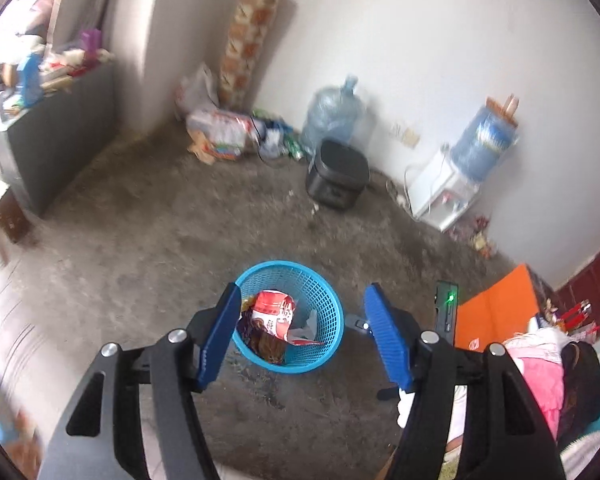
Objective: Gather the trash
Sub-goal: 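Move both grippers back to the table toward the red bag and Pepsi cup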
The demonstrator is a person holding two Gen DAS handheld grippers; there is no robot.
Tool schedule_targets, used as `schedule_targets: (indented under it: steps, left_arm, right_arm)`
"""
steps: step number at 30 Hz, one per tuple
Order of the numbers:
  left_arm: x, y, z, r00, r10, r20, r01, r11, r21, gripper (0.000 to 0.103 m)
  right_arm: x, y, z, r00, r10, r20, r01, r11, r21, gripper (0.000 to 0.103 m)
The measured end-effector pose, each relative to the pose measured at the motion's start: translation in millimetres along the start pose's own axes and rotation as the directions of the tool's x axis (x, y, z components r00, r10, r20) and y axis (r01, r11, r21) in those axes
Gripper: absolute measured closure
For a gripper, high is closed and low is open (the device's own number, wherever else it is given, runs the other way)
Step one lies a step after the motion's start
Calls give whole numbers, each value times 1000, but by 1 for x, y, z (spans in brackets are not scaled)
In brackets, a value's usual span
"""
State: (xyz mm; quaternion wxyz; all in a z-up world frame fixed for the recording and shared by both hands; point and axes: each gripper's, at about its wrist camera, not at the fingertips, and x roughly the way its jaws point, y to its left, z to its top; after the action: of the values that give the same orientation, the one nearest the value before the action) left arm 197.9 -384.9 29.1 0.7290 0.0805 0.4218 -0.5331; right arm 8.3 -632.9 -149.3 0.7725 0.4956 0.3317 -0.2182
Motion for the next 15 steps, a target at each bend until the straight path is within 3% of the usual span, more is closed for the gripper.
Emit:
schedule_targets:
  steps: [7,15]
  left_arm:
    - [-111,12,-73,983,83,165,-74,995,-61,34]
    - [-204,51,-170,937,244,248,-196,959,-203,34]
  right_arm:
    - [-40,89,-23,995,90,-30,-95,958,-270,54]
    - [-57,174,-71,973,194,-123,-229,857,-462,52]
